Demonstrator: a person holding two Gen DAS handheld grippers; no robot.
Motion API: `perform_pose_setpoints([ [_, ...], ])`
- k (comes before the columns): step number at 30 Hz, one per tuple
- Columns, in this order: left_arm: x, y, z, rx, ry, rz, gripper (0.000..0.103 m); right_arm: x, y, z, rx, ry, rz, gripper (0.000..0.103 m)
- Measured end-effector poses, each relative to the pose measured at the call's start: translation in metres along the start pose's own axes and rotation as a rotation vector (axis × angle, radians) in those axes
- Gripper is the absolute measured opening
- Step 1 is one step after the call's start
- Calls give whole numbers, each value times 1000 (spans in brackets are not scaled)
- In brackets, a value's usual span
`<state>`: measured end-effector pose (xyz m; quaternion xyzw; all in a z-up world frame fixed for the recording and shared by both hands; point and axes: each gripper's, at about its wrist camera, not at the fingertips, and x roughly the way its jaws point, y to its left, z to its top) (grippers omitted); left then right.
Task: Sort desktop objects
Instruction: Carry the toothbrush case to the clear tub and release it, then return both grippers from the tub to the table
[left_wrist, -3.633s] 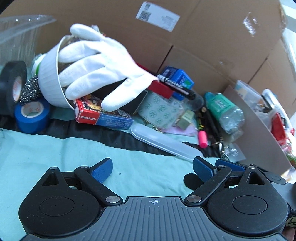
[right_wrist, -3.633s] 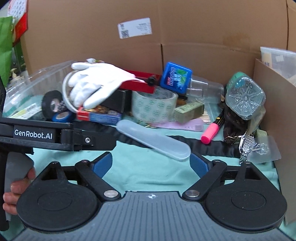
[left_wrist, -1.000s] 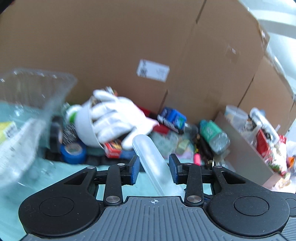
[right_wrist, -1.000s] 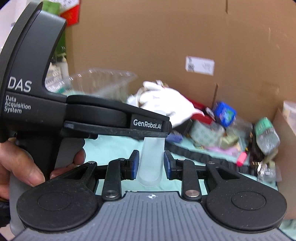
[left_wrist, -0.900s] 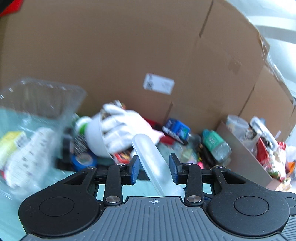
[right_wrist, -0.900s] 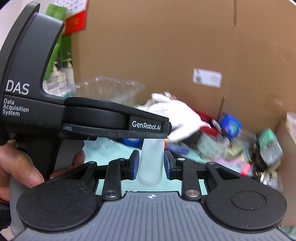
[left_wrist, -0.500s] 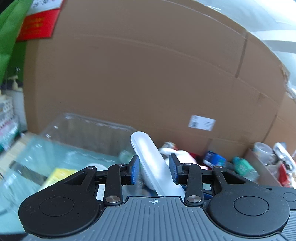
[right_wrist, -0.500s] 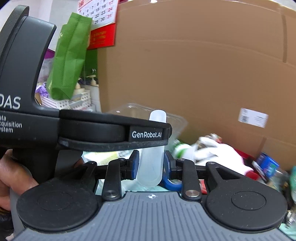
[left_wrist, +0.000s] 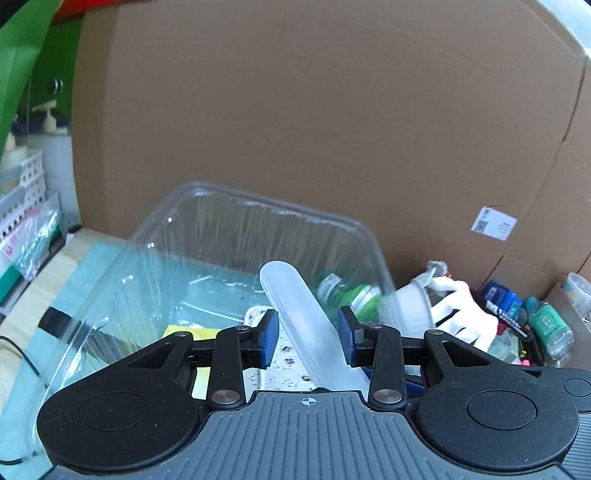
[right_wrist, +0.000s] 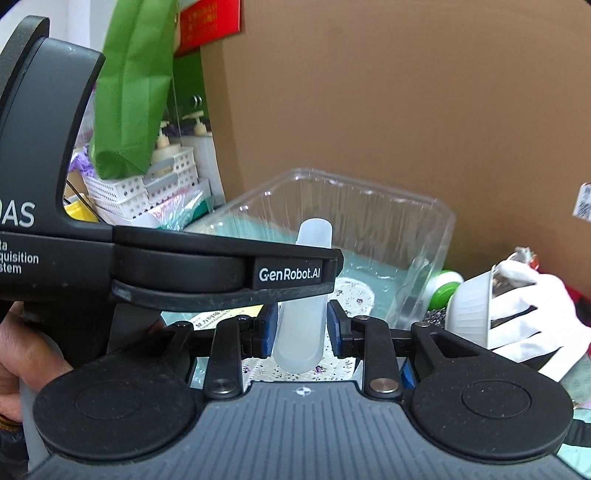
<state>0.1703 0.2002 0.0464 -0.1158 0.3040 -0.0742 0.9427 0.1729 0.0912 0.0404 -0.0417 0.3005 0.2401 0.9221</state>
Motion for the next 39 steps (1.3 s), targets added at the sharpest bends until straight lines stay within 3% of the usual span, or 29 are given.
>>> perform_pose_setpoints([
  [2, 5, 4, -2, -9, 21, -21, 36, 7, 0, 1, 0, 11, 1, 36],
  [3, 6, 6, -3, -13, 36, -31, 49, 9, -1, 1, 0, 15, 5, 37],
  [5, 7, 12, -3, -52, 57, -46, 64, 11, -2, -1, -10, 10, -3, 43],
  [6, 6, 15, -3, -79, 58, -50, 84, 12, -2, -2, -21, 10, -22, 47],
  [7, 3, 18, -3, -106, 46, -51, 97, 12, -3, -3, -30, 3, -40, 49],
  [9, -4, 22, -5, -129, -5, -61, 103, 8, -8, -4, -17, -18, -50, 67],
  [11, -7, 23, -6, -119, -27, -69, 103, 3, -14, -5, 13, -45, -20, 80],
  [16, -4, 9, -7, -67, 5, -79, 103, -8, -13, -8, -10, -86, -22, 96],
  [21, -6, -4, -12, -4, -20, -50, 103, -13, -17, -14, -8, -82, -21, 100],
  [39, -32, -26, -20, 27, -44, -38, 103, -38, -19, -22, -11, -117, -18, 103],
])
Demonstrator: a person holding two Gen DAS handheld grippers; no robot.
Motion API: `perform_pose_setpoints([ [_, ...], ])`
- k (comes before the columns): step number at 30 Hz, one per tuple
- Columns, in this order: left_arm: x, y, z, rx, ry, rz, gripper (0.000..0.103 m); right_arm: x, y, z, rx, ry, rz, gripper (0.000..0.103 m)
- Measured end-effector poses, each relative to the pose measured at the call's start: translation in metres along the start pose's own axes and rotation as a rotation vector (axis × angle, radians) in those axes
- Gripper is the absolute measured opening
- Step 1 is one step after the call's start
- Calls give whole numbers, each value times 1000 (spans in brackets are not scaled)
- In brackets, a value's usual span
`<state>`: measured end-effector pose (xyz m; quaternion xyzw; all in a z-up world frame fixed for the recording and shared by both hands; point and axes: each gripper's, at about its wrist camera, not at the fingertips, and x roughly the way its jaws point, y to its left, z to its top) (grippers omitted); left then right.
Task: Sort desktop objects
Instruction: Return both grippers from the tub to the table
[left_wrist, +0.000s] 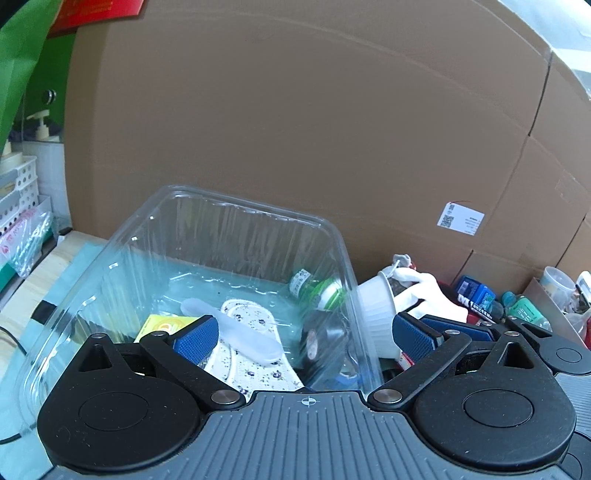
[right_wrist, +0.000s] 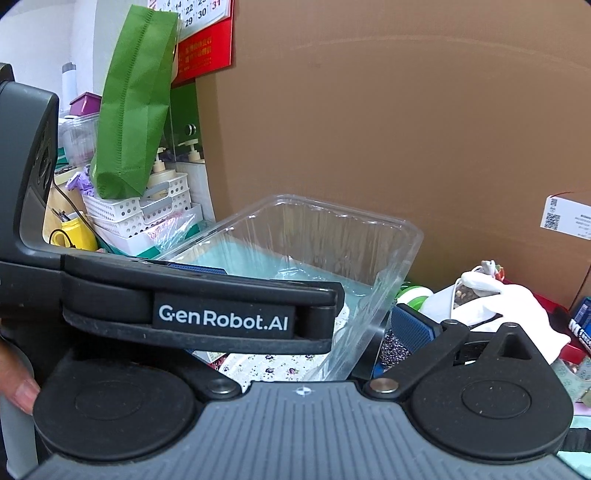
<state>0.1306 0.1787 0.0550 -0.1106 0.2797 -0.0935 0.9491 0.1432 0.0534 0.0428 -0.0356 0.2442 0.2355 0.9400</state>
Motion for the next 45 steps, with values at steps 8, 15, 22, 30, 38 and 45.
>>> perform_pose_setpoints([
  [8, -25, -33, -18, 70, -85, 24, 103, -34, -7, -15, 11, -38, 11, 103],
  [15, -31, -79, -48, 92, -94, -68, 103, -80, -28, -45, -5, -78, -34, 103],
  [22, -11, -119, -84, 73, -46, -128, 103, -108, -50, -81, -80, -104, -216, 103],
  [30, 23, -139, -94, 88, -16, -99, 103, -107, -108, -106, 111, -82, -247, 103],
  [38, 70, -150, -72, 101, 22, -105, 85, -90, -151, -110, 221, -95, -259, 102],
  [45, 115, -157, -62, 101, 36, -87, 85, -67, -185, -108, 251, -75, -272, 94],
])
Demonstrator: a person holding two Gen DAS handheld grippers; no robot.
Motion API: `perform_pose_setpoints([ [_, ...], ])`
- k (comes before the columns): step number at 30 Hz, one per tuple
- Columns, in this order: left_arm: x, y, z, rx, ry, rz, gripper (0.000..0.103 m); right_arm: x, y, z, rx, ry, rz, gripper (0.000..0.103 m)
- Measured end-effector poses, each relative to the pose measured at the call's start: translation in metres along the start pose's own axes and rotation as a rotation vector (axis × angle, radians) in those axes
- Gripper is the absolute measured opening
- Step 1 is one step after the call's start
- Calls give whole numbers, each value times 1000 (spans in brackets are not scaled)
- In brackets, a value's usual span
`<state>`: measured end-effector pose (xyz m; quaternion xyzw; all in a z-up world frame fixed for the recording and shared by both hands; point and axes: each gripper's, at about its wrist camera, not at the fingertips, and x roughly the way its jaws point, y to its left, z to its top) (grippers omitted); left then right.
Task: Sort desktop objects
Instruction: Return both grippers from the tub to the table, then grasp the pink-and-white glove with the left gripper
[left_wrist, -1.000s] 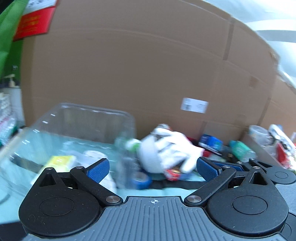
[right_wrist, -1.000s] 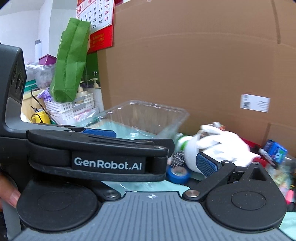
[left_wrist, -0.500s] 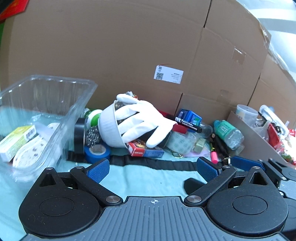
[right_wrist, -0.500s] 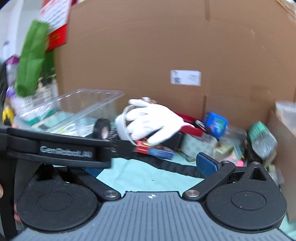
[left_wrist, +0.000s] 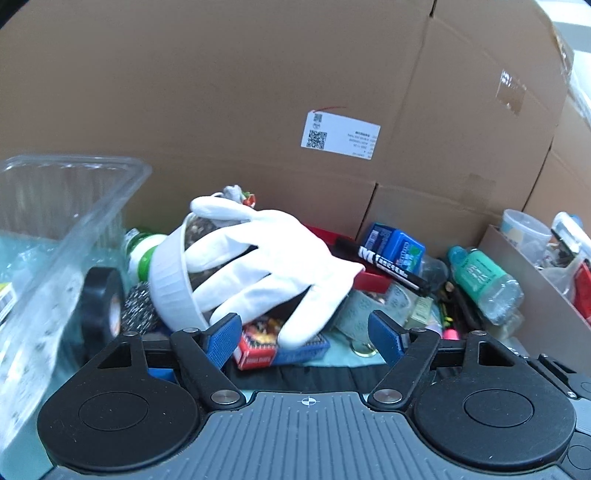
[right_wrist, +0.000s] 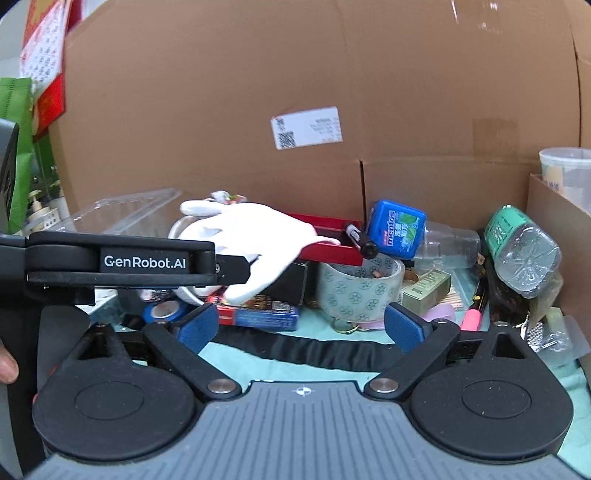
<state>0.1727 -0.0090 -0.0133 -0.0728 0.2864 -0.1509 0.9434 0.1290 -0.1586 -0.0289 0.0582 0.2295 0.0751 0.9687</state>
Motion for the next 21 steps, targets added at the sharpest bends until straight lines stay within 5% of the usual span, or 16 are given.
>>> perform_pose_setpoints([
  [8, 42, 6, -1, -12, 64, 7, 82, 34, -15, -2, 19, 57, 0, 85],
  [11, 53, 8, -2, -6, 70, 6, 73, 41, -18, -3, 32, 66, 3, 85],
  [14, 59, 8, -2, -2, 81, 7, 50, 47, -21, -5, 39, 75, 3, 85],
  [15, 61, 9, -2, -4, 94, 3, 29, 49, -21, -5, 41, 79, 3, 85],
  [16, 63, 9, -2, -6, 103, -4, 22, 50, -21, -6, 42, 82, 3, 85],
  [21, 56, 9, -5, 9, 109, -22, 0, 49, -20, -7, 42, 85, 7, 85],
])
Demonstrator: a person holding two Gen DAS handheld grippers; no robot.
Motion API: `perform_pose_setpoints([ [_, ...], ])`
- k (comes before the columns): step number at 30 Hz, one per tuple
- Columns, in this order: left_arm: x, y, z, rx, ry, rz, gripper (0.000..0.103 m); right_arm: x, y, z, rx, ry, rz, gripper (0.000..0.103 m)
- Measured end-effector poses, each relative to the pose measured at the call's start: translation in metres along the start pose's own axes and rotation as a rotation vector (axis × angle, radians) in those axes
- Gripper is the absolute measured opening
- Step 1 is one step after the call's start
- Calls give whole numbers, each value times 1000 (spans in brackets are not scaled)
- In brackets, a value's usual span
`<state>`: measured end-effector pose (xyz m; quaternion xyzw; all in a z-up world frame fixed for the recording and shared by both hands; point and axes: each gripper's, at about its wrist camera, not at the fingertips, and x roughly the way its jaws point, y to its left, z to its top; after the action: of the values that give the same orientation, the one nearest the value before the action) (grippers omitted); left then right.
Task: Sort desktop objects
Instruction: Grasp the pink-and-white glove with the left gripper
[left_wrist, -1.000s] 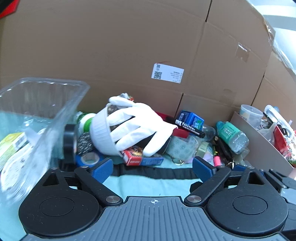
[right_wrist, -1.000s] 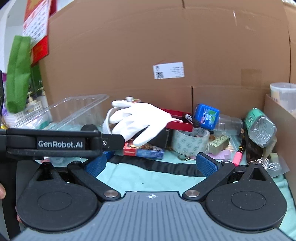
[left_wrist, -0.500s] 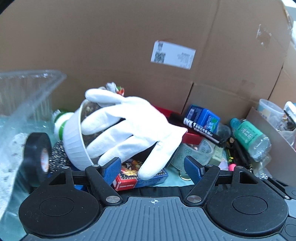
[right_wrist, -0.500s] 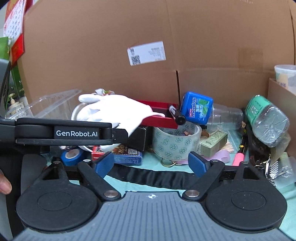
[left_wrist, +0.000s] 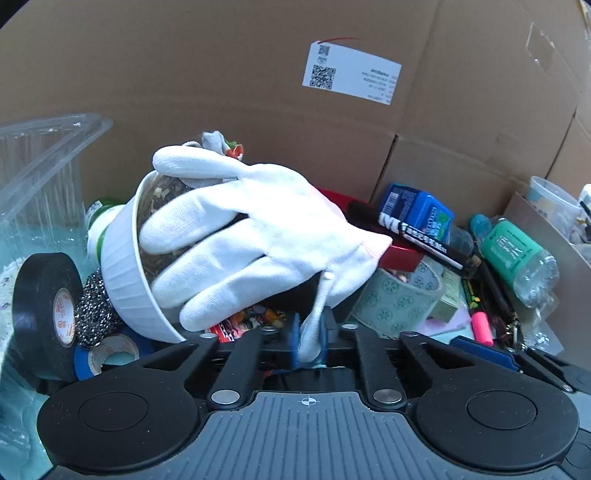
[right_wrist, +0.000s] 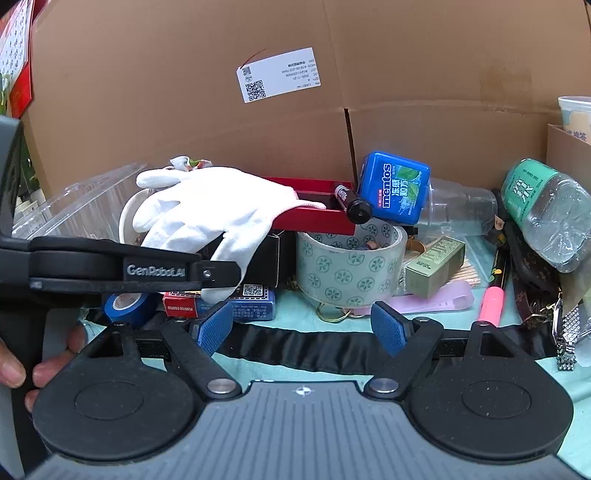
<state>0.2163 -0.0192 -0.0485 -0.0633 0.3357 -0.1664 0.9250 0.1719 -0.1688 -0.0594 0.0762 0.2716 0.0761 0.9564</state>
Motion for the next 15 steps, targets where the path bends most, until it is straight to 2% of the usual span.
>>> perform_pose_setpoints([
  [6, -29, -2, -12, 20, -19, -40, 0, -9, 6, -2, -22, -5, 7, 85],
  [15, -69, 16, -52, -9, 33, -52, 0, -24, 15, -24, -47, 53, 28, 86],
])
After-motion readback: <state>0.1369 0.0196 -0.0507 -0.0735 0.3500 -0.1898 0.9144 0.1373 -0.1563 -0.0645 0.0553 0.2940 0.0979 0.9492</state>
